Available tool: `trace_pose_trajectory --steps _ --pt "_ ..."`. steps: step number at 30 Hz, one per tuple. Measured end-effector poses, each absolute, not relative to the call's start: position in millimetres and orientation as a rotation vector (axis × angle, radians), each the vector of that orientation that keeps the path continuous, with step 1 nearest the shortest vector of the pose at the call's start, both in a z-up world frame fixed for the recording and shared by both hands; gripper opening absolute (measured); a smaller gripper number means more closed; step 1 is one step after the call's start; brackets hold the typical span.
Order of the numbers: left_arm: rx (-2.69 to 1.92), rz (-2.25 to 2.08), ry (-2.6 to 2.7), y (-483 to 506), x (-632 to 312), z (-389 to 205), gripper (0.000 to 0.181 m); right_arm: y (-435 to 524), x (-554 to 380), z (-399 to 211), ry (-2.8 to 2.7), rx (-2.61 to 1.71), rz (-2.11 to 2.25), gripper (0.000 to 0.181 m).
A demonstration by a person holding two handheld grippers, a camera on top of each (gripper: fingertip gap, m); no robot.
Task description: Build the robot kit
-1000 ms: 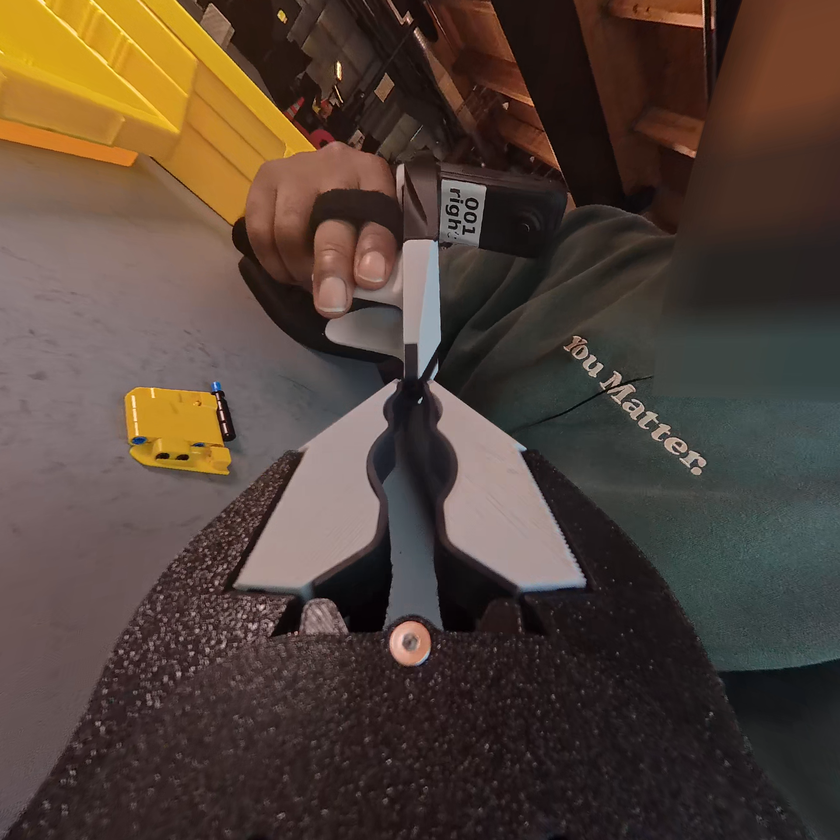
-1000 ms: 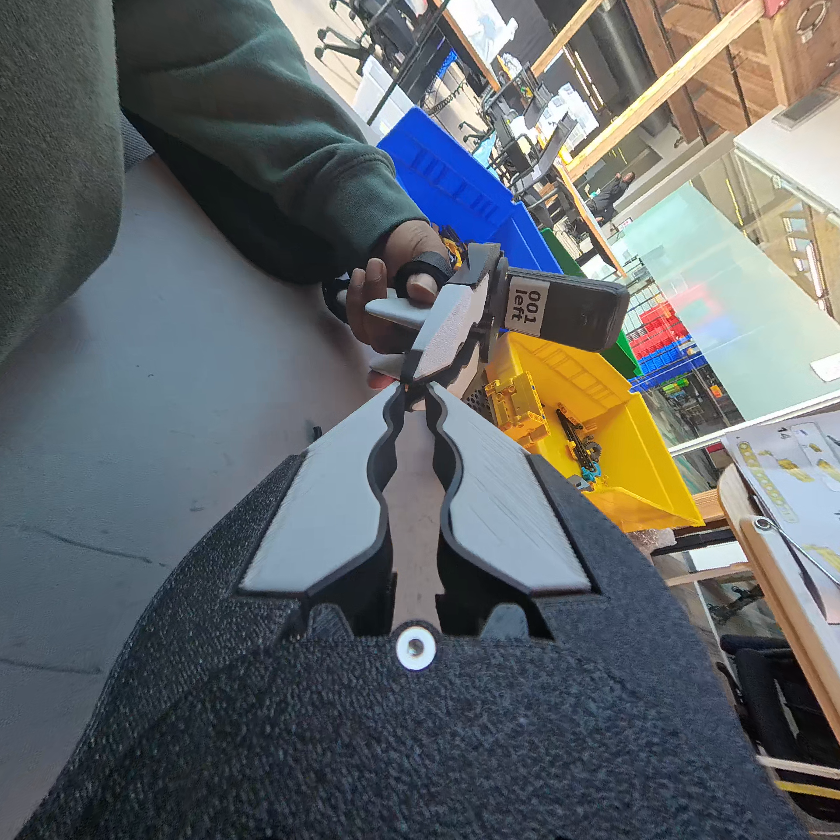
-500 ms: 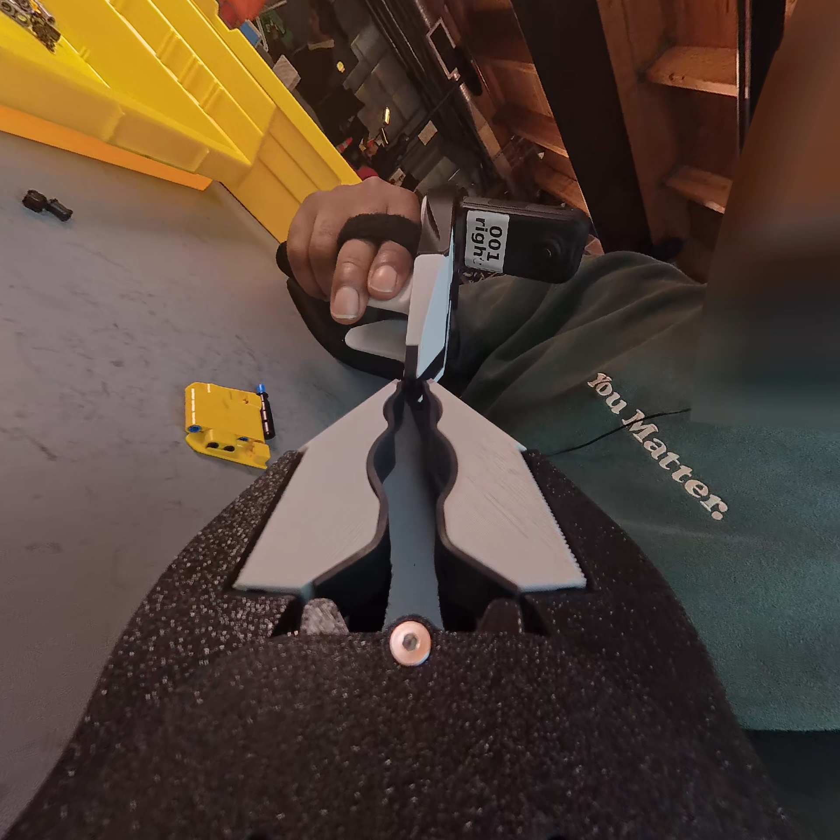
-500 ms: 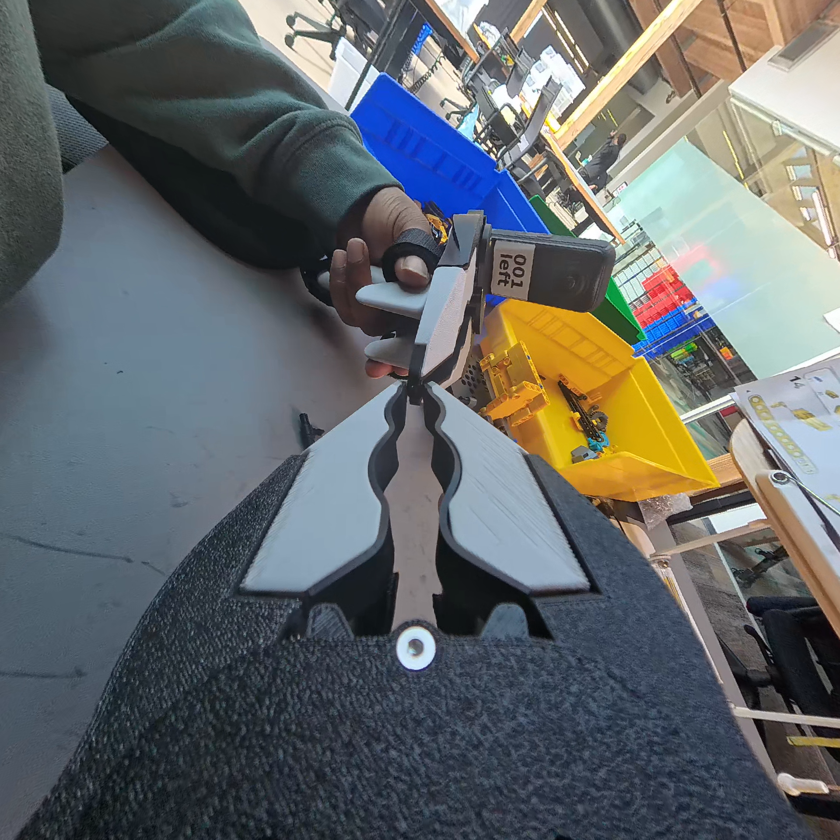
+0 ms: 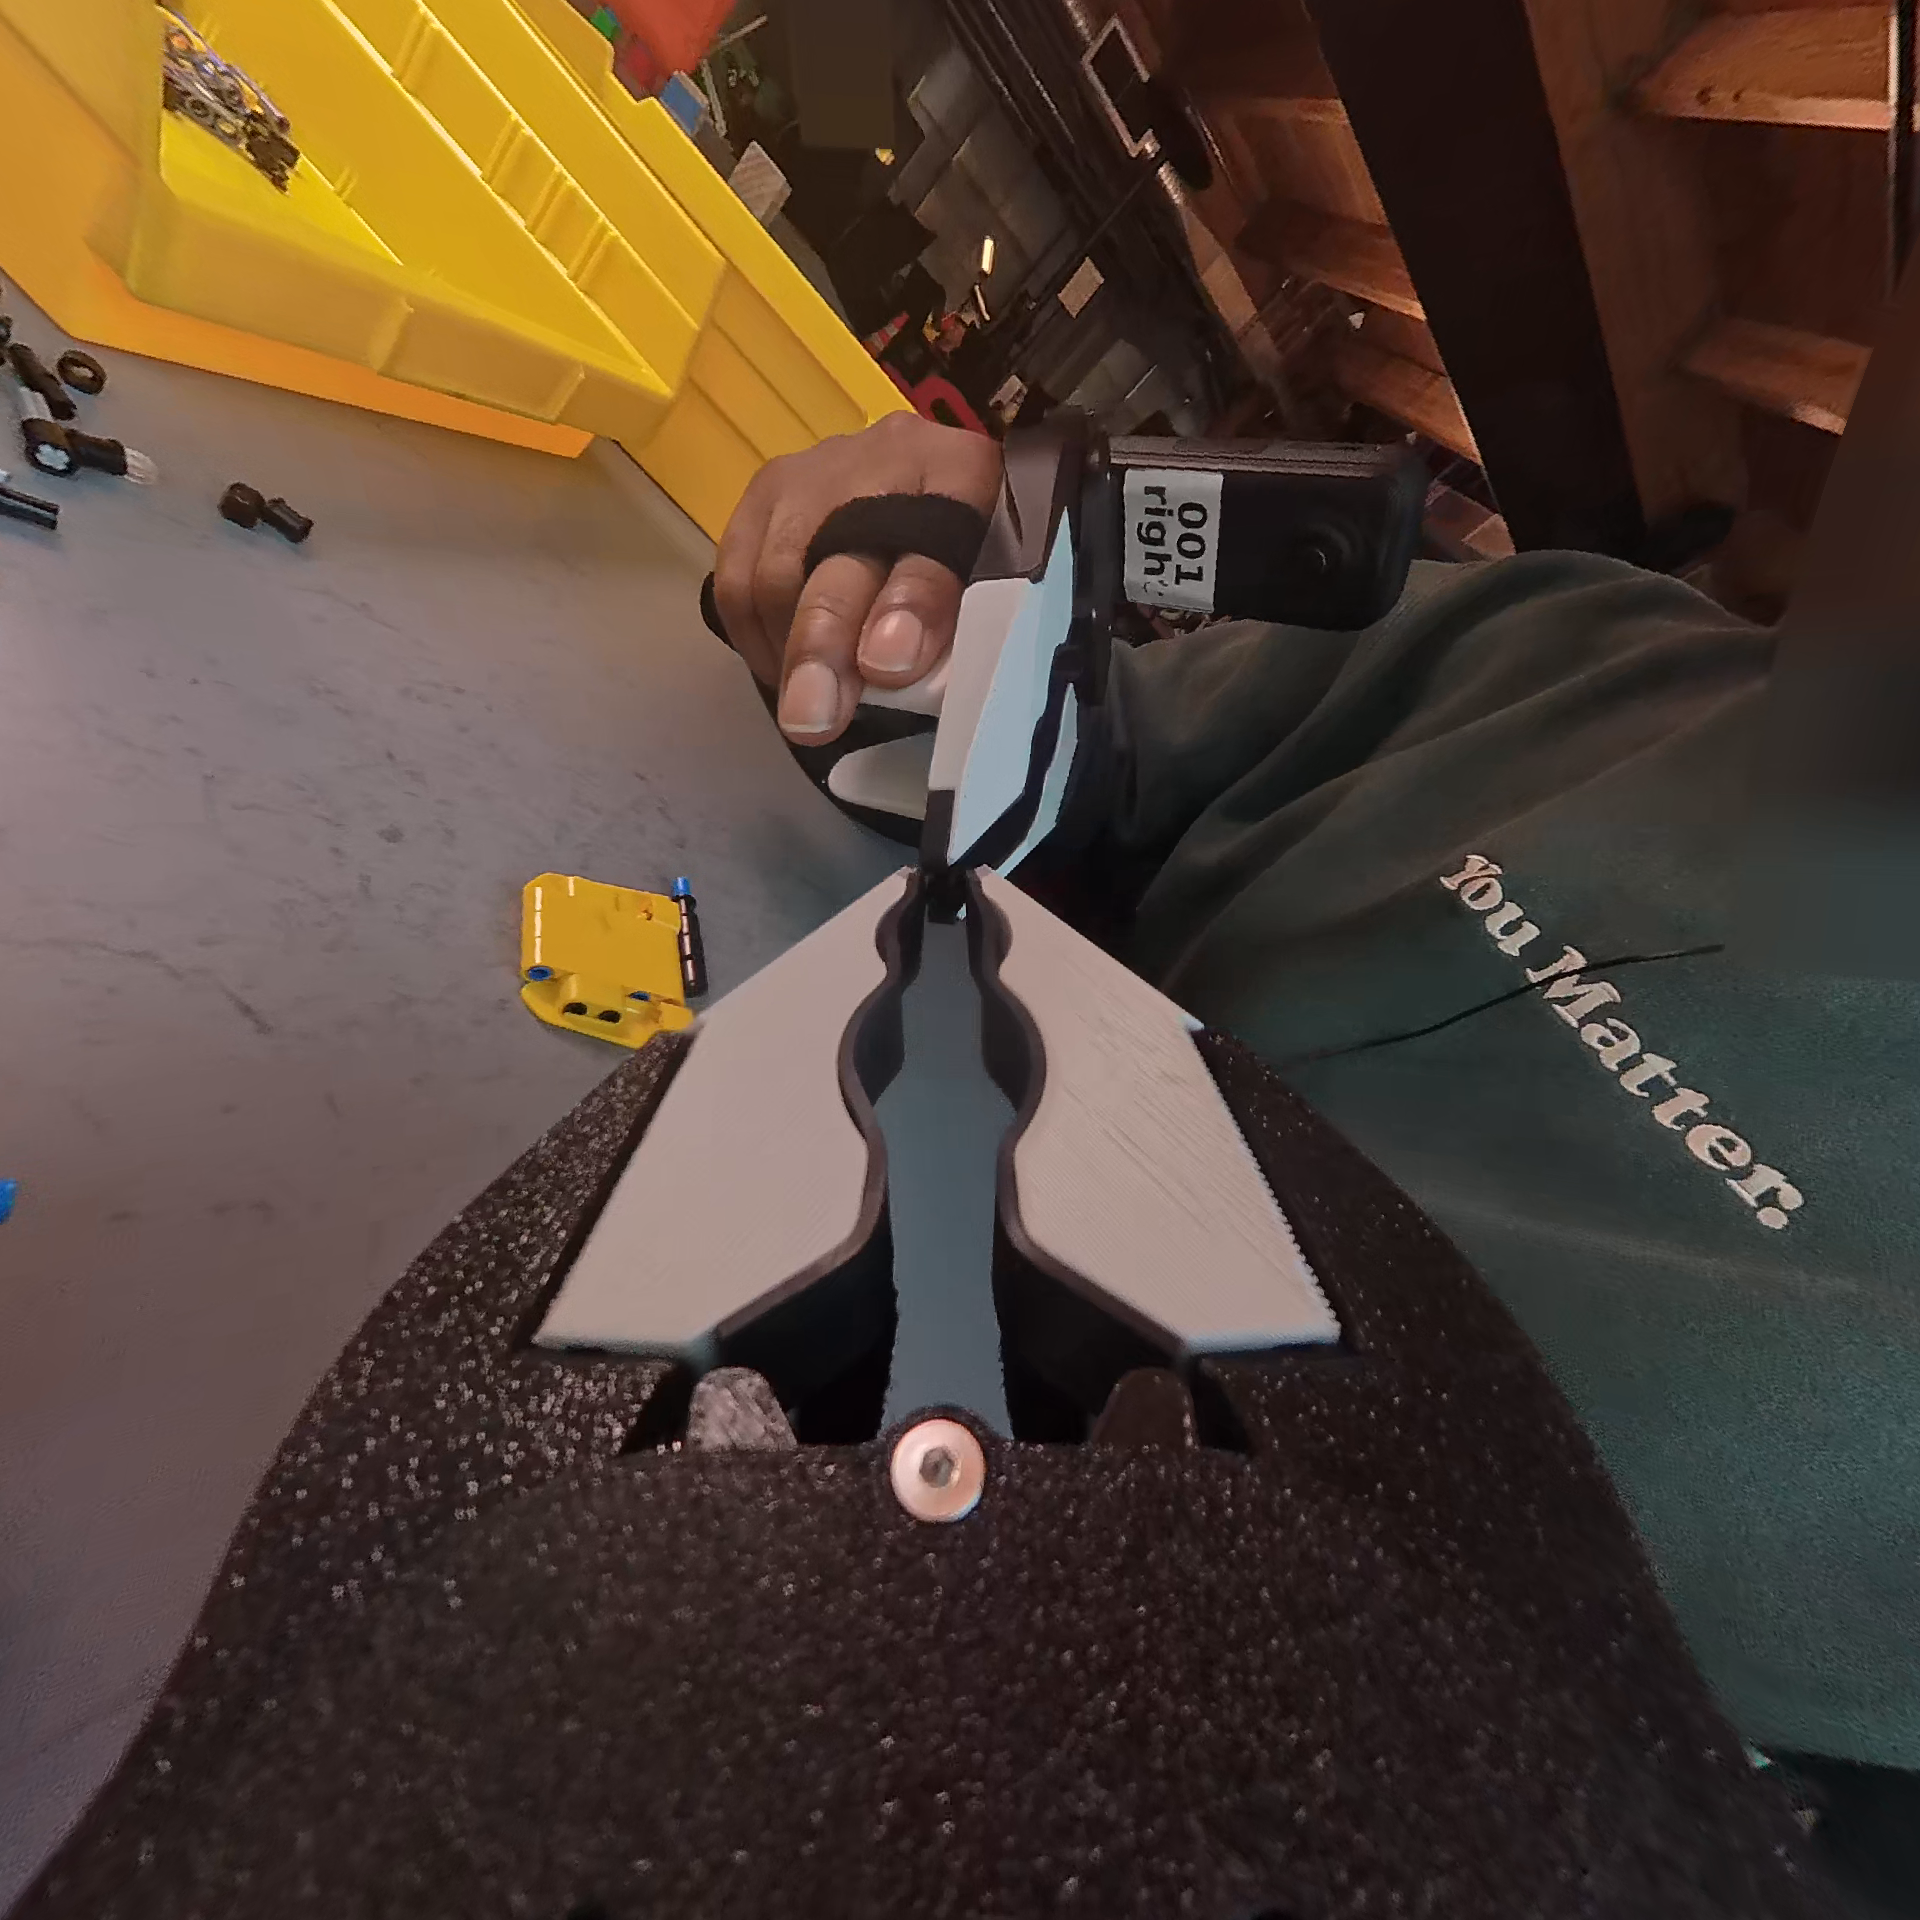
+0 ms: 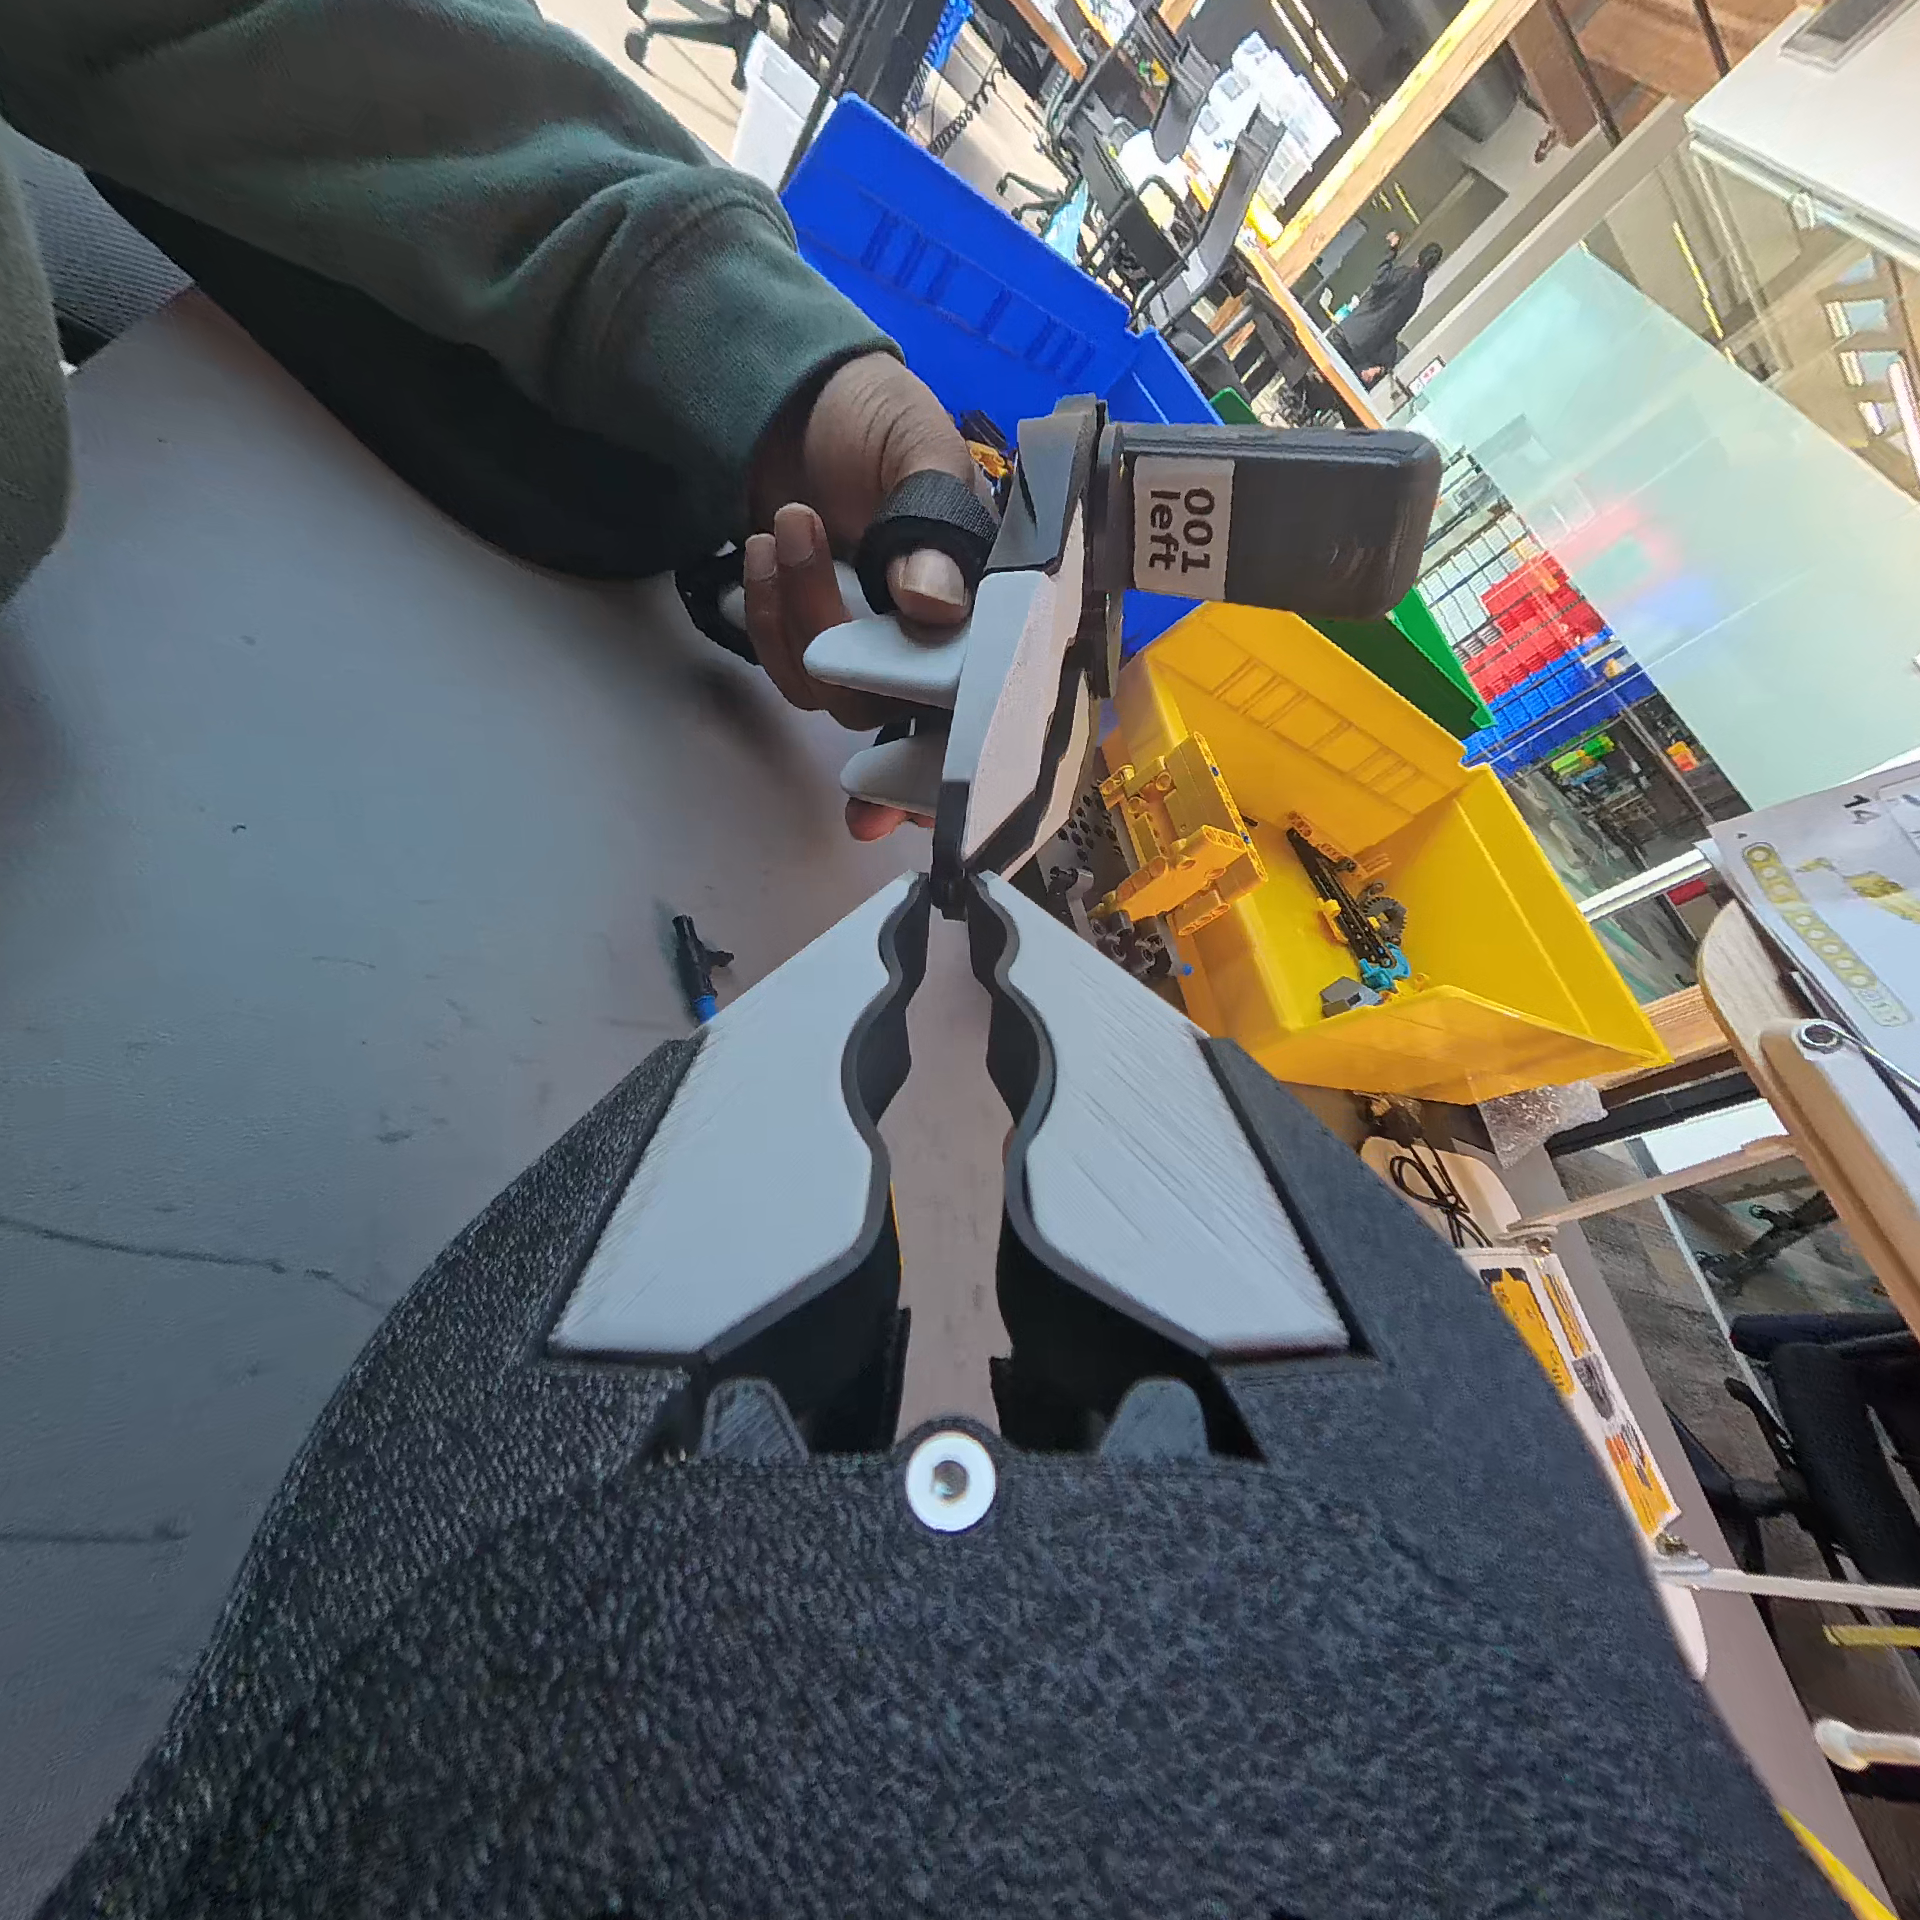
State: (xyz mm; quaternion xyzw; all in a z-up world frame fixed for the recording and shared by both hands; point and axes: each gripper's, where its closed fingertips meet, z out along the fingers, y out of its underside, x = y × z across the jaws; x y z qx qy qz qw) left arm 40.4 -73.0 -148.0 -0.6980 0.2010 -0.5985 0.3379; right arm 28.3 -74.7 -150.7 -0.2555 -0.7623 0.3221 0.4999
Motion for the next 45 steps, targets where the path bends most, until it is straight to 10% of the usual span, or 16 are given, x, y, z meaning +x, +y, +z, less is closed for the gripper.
trace_pose_trajectory --steps 45 --pt "-1.993 -0.910 0.625 -52.8 -10.9 -170.6 0.005 -97.9 21.4 -241.6 -2.639 -1.025 0.719 0.007"
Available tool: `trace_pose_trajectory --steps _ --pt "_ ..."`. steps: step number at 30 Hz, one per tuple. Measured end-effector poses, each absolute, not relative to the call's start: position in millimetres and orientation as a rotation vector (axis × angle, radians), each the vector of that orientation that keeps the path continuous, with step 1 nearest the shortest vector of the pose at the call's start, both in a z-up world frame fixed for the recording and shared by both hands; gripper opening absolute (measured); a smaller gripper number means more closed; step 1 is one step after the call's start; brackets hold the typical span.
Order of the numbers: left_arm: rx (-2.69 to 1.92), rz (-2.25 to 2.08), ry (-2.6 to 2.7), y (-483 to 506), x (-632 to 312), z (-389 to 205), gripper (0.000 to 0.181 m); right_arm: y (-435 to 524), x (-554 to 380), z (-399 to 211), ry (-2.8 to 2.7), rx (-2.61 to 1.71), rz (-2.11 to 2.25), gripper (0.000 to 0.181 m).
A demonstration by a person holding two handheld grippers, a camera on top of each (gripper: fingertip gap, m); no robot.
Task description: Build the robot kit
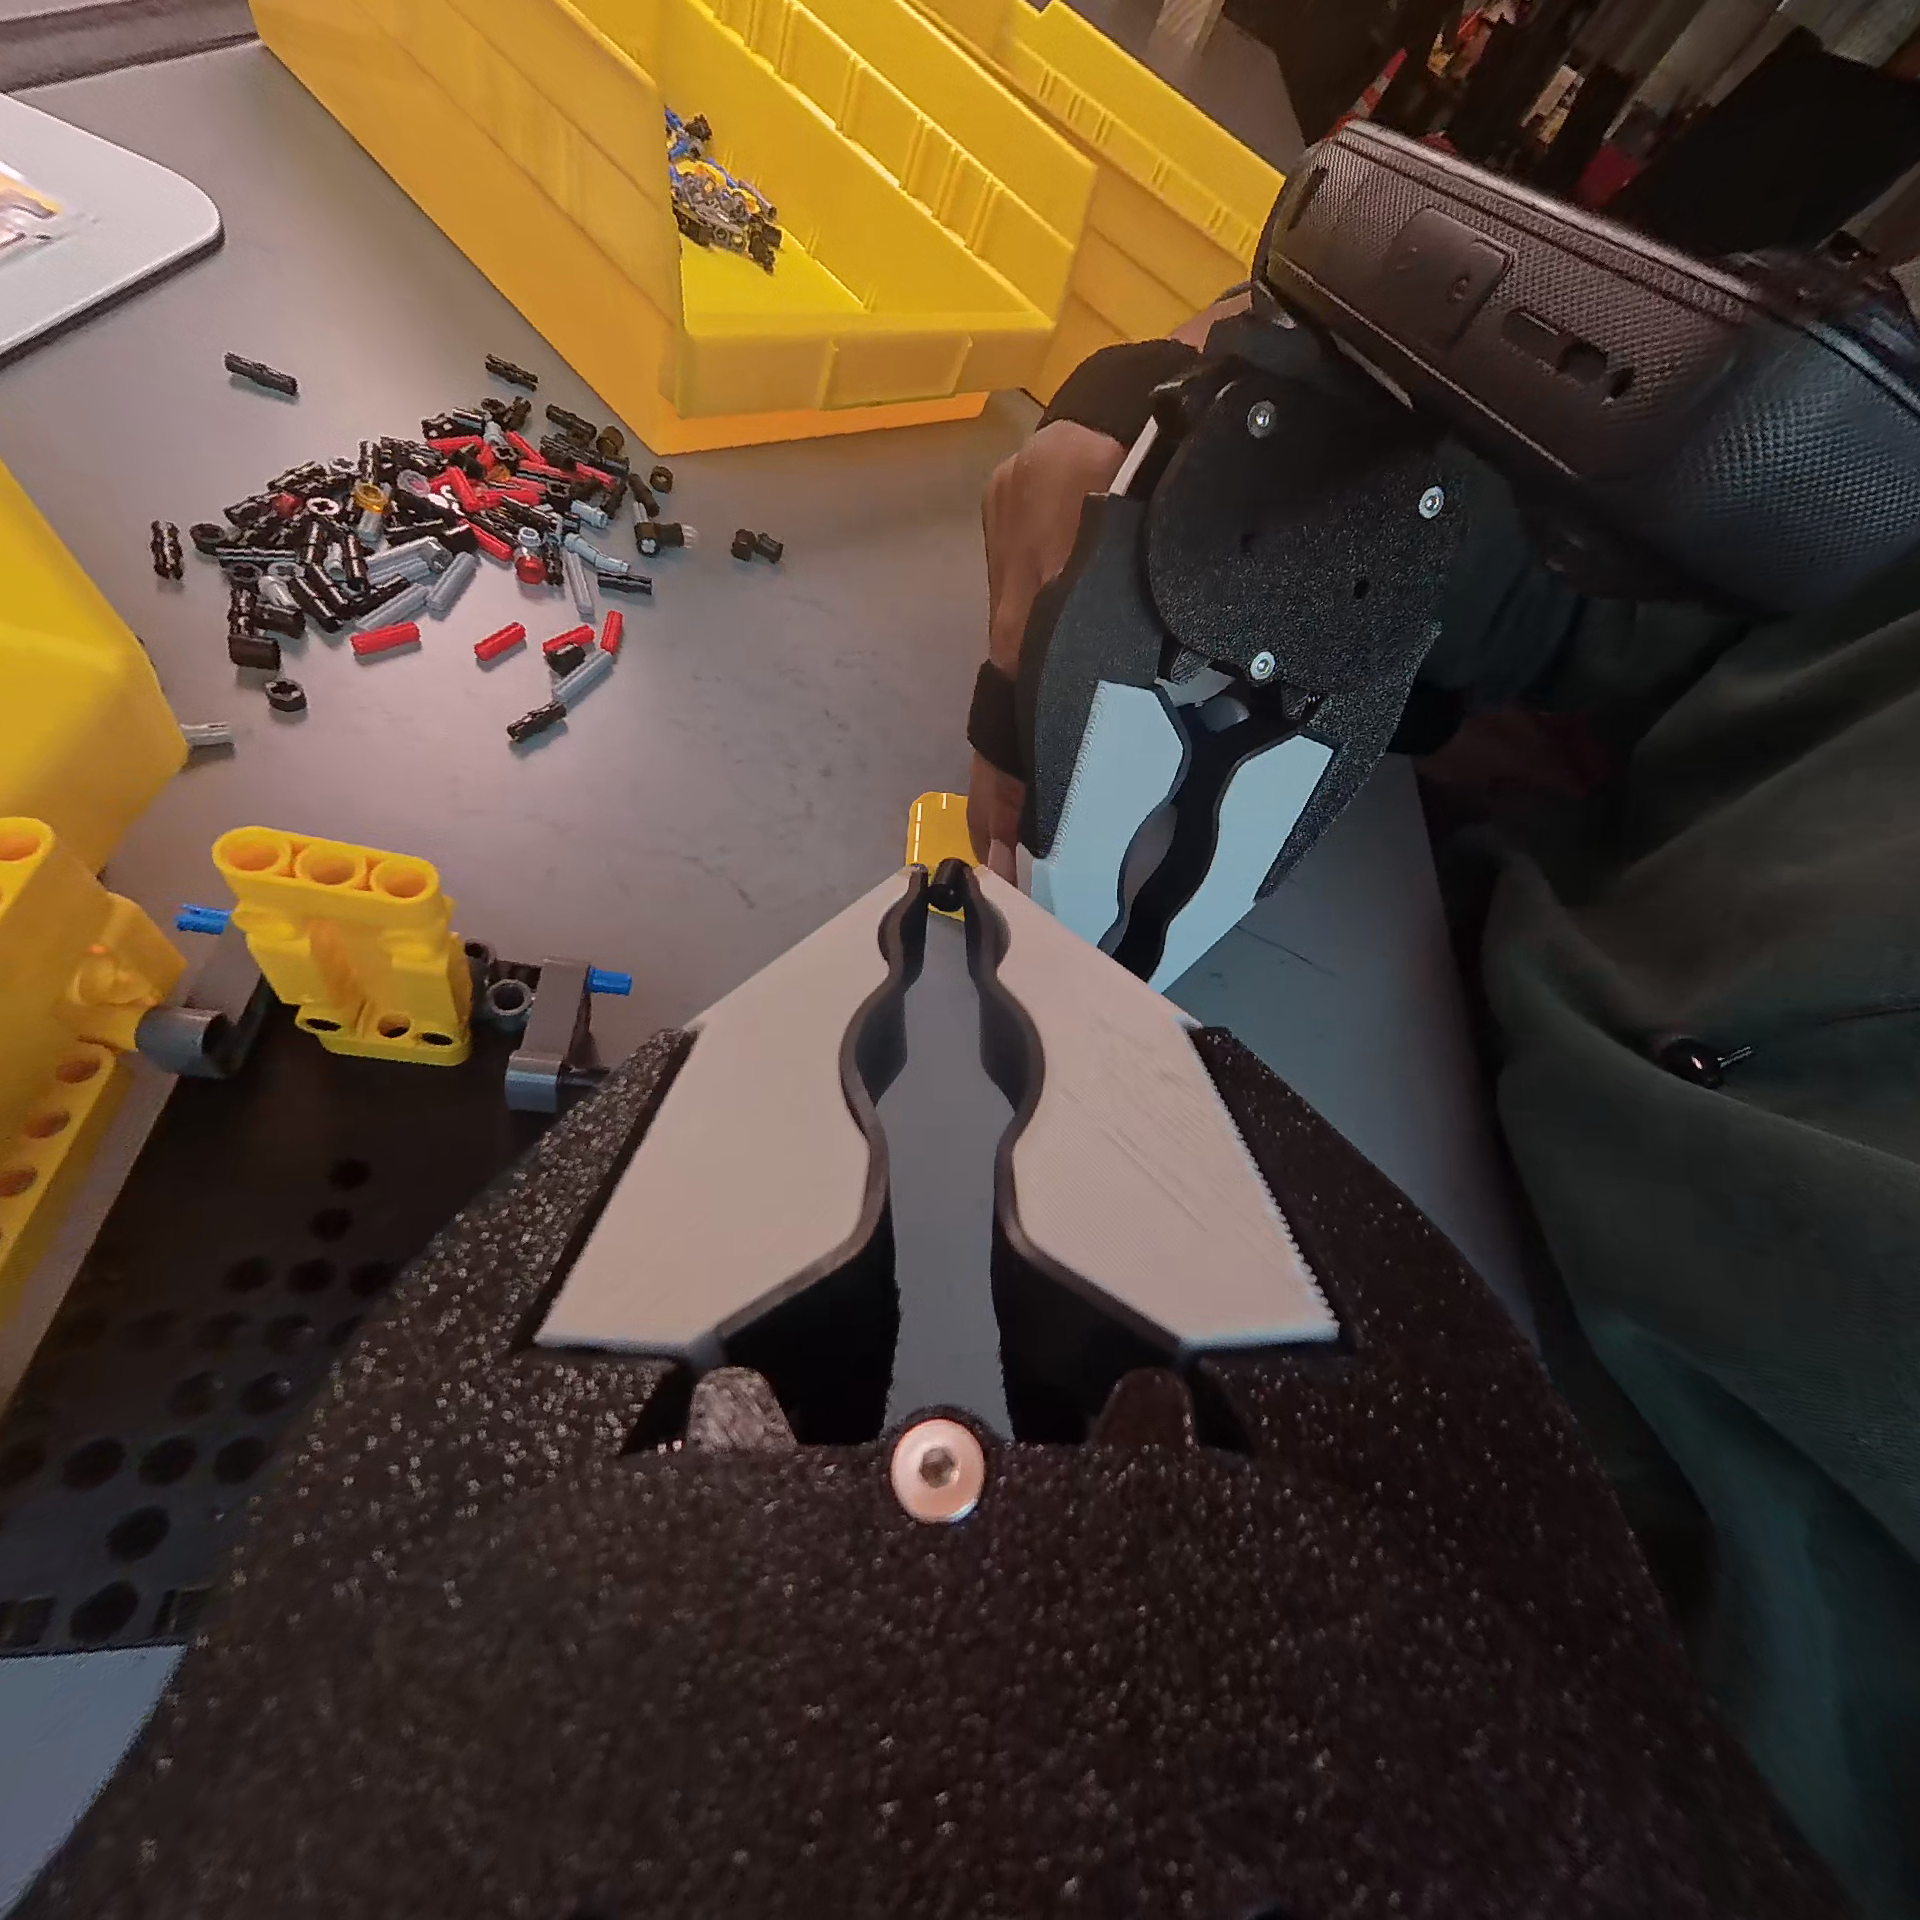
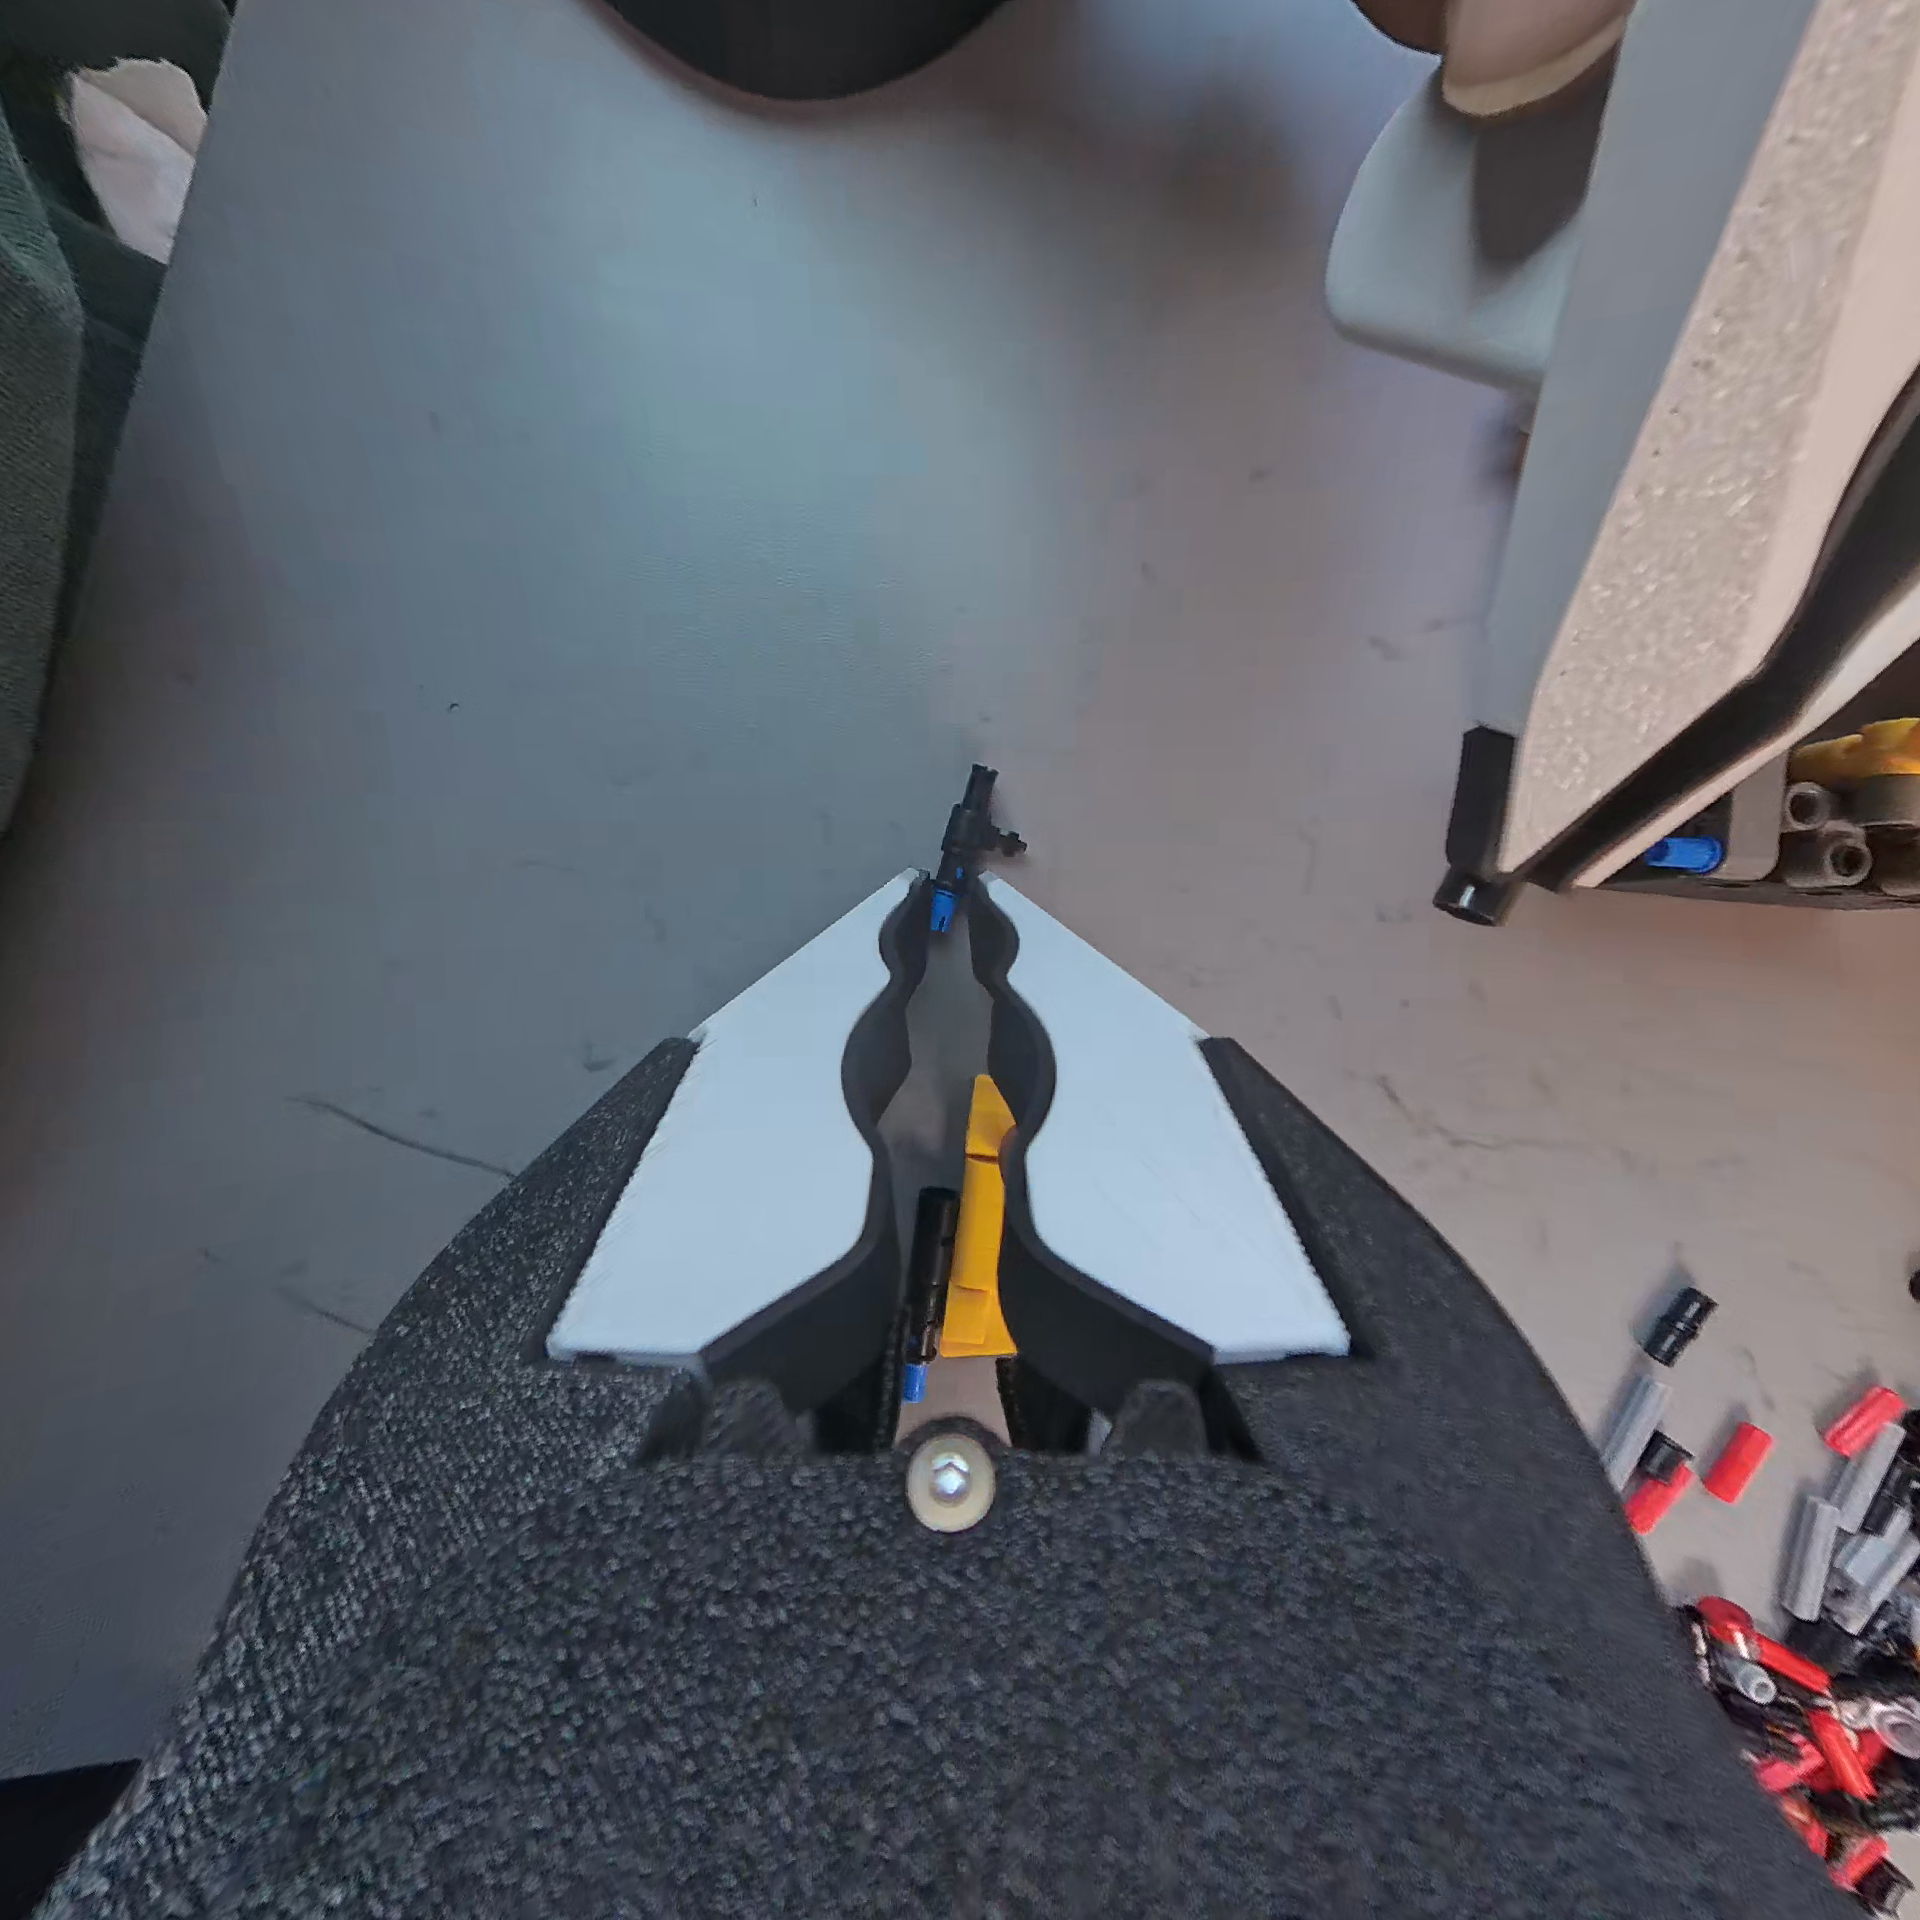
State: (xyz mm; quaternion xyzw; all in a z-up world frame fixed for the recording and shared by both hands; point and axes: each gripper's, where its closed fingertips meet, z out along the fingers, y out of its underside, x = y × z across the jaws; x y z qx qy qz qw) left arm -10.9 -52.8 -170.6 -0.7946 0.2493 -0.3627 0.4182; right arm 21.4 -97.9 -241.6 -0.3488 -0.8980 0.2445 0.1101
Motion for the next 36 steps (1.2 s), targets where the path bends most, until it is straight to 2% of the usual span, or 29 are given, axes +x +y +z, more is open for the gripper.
trace_pose_trajectory --steps 12,24,36 --pt "-1.907 -0.970 0.595 -52.2 -6.6 -156.1 0.005 -92.0 22.2 -237.8 -2.543 -1.003 0.734 0.006" --pt "-1.764 -0.975 0.580 -49.2 -1.2 -137.4 0.005 -46.2 15.4 -177.5 -2.064 -1.017 0.861 0.006" --pt "-1.731 -0.946 0.615 -46.0 12.6 -146.0 0.005 -24.3 30.7 -170.3 -1.955 -1.008 0.806 0.006"
